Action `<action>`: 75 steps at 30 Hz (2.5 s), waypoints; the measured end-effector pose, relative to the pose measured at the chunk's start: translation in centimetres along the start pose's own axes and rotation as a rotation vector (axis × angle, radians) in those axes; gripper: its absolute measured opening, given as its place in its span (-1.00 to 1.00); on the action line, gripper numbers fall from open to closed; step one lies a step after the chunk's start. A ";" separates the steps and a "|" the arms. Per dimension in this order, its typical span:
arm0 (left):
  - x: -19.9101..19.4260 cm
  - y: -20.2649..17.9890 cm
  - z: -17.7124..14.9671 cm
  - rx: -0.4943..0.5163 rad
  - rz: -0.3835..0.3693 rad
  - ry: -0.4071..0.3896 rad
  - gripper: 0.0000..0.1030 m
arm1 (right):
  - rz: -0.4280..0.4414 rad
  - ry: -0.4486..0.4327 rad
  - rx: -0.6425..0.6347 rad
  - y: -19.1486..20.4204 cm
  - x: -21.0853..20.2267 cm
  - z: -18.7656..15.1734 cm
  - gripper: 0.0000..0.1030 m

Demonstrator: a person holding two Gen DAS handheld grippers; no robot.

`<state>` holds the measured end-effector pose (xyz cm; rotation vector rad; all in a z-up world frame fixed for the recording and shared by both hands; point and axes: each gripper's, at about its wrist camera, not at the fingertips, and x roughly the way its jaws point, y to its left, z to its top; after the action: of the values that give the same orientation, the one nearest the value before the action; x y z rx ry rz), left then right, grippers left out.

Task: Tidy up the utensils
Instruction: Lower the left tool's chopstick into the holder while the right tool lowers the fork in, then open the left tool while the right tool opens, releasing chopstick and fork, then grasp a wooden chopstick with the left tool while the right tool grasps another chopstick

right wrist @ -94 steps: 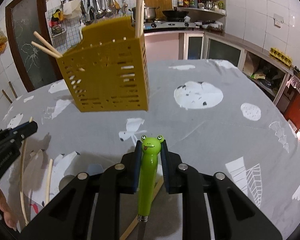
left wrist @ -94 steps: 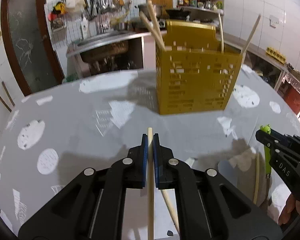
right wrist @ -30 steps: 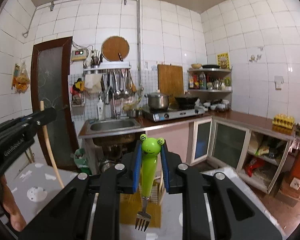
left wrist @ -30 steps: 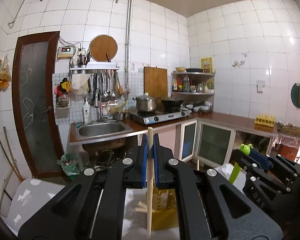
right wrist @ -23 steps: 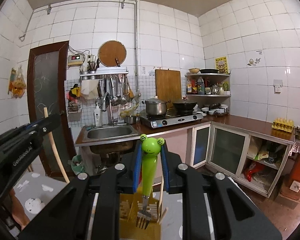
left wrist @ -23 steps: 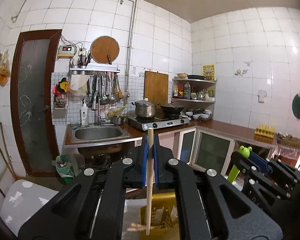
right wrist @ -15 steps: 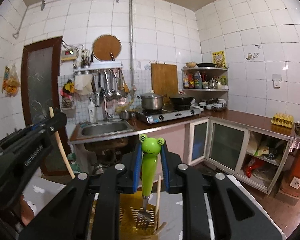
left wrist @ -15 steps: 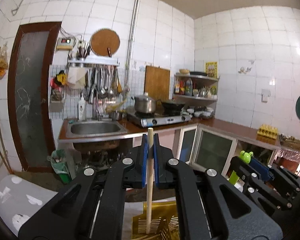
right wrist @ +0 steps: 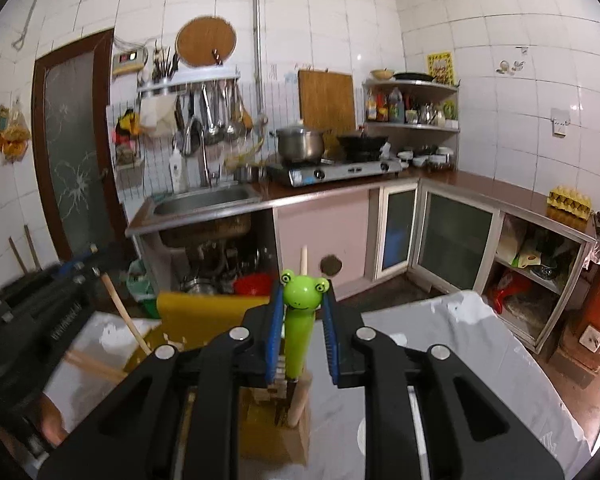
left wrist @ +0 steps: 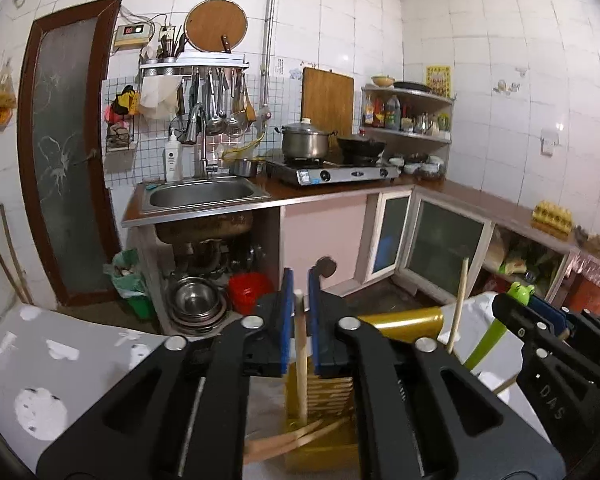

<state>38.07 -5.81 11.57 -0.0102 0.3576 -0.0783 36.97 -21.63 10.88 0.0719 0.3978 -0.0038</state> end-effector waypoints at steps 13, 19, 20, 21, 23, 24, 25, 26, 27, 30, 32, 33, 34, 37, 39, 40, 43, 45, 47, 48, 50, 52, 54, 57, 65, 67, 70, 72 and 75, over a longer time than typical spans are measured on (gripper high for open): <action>-8.4 3.6 0.7 0.000 0.080 0.009 0.88 | -0.093 -0.020 0.058 -1.8 -7.1 0.6 0.26; -10.6 3.9 -2.3 0.029 0.115 0.053 0.90 | -0.119 0.024 0.074 -1.9 -9.3 -3.3 0.36; -10.8 4.0 -3.2 0.024 0.108 0.076 0.90 | -0.122 0.036 0.076 -1.8 -9.3 -3.9 0.36; -10.9 4.1 -4.2 0.019 0.101 0.101 0.90 | -0.126 0.061 0.080 -1.8 -9.4 -5.1 0.36; -11.0 4.3 -5.9 0.014 0.098 0.146 0.90 | -0.129 0.103 0.082 -1.6 -9.4 -7.3 0.36; -10.9 4.4 -7.4 0.009 0.099 0.183 0.90 | -0.131 0.124 0.082 -1.4 -9.3 -8.4 0.36; -10.7 4.6 -8.3 0.006 0.098 0.207 0.90 | -0.135 0.149 0.081 -1.3 -9.2 -9.6 0.36; -10.6 4.8 -9.5 0.003 0.099 0.237 0.90 | -0.138 0.168 0.083 -1.2 -9.0 -10.5 0.36; -10.4 4.9 -10.5 0.002 0.101 0.264 0.90 | -0.144 0.202 0.091 -1.2 -8.7 -12.1 0.36; -9.9 5.3 -13.8 -0.011 0.107 0.334 0.90 | -0.161 0.266 0.108 -1.3 -8.1 -15.1 0.36; -9.4 5.5 -15.6 -0.025 0.104 0.381 0.90 | -0.171 0.295 0.117 -1.4 -7.8 -16.4 0.36; -9.2 5.6 -16.3 -0.033 0.103 0.399 0.90 | -0.176 0.314 0.120 -1.4 -7.5 -17.3 0.36; -9.0 5.7 -17.1 -0.045 0.101 0.421 0.90 | -0.179 0.322 0.122 -1.5 -7.4 -17.8 0.36; -8.3 5.5 -18.8 -0.071 0.096 0.466 0.90 | -0.177 0.346 0.137 -1.6 -6.8 -18.7 0.36; -8.5 5.0 -19.8 -0.081 0.091 0.478 0.90 | -0.177 0.360 0.141 -1.4 -6.4 -19.1 0.36; -8.2 4.8 -20.2 -0.081 0.084 0.492 0.90 | -0.176 0.366 0.142 -1.4 -6.3 -19.1 0.36; -7.7 4.1 -20.9 -0.057 0.095 0.511 0.89 | -0.191 0.397 0.144 -1.4 -5.7 -19.4 0.35; -7.5 3.8 -21.3 -0.043 0.107 0.525 0.85 | -0.192 0.422 0.164 -1.7 -5.3 -19.7 0.30; -7.3 3.6 -21.4 -0.033 0.101 0.542 0.73 | -0.202 0.427 0.181 -2.0 -5.3 -19.8 0.09; -7.3 3.5 -21.5 -0.033 0.101 0.546 0.70 | -0.200 0.424 0.189 -2.1 -5.4 -19.9 -0.02; -7.4 3.4 -21.5 -0.039 0.100 0.551 0.58 | -0.185 0.424 0.187 -1.9 -5.5 -20.0 -0.16; -7.6 3.0 -21.5 -0.039 0.100 0.546 0.40 | -0.170 0.425 0.178 -1.5 -5.6 -20.0 -0.39; -7.7 2.4 -21.6 -0.027 0.095 0.543 0.24 | -0.154 0.427 0.170 -1.1 -5.5 -20.0 -0.55; -7.6 1.9 -21.6 -0.019 0.094 0.541 0.07 | -0.142 0.431 0.165 -0.7 -5.3 -20.1 -0.68; -7.8 2.0 -21.4 -0.051 0.070 0.539 -0.45 | -0.124 0.429 0.179 -0.8 -5.2 -20.0 -0.76; -7.8 1.8 -21.3 -0.044 0.063 0.540 -0.60 | -0.127 0.431 0.173 -0.7 -5.2 -20.0 -0.77; -7.6 1.2 -21.3 -0.024 0.057 0.546 -0.76 | -0.127 0.434 0.174 -0.7 -5.0 -20.0 -0.77; -7.4 0.9 -21.2 -0.016 0.056 0.550 -0.82 | -0.127 0.436 0.173 -0.6 -4.9 -19.9 -0.78; -7.0 0.7 -21.0 -0.009 0.053 0.557 -0.85 | -0.123 0.437 0.169 -0.5 -4.8 -19.8 -0.79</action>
<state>24.22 -4.48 -5.68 0.0131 0.9146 -0.0254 24.89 -20.79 -5.48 0.2167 0.8384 -0.1455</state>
